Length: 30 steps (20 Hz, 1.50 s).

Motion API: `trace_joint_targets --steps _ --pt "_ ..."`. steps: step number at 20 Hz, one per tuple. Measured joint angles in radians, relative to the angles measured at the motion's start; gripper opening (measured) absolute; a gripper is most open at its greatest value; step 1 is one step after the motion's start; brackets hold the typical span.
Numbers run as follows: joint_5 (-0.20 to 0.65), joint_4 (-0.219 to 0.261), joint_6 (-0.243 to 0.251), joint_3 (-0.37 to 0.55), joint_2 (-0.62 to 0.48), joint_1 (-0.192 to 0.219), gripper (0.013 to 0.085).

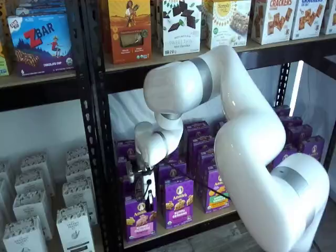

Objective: Pick up the purple box with a pink patch in the middle, on the bottom shelf, the first box from the left

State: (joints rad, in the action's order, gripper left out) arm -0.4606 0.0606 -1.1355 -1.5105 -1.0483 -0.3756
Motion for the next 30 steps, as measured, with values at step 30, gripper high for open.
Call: trace_joint_targets --steps 30 --pt "0.044 0.086 0.066 0.272 0.245 0.012 0.0330"
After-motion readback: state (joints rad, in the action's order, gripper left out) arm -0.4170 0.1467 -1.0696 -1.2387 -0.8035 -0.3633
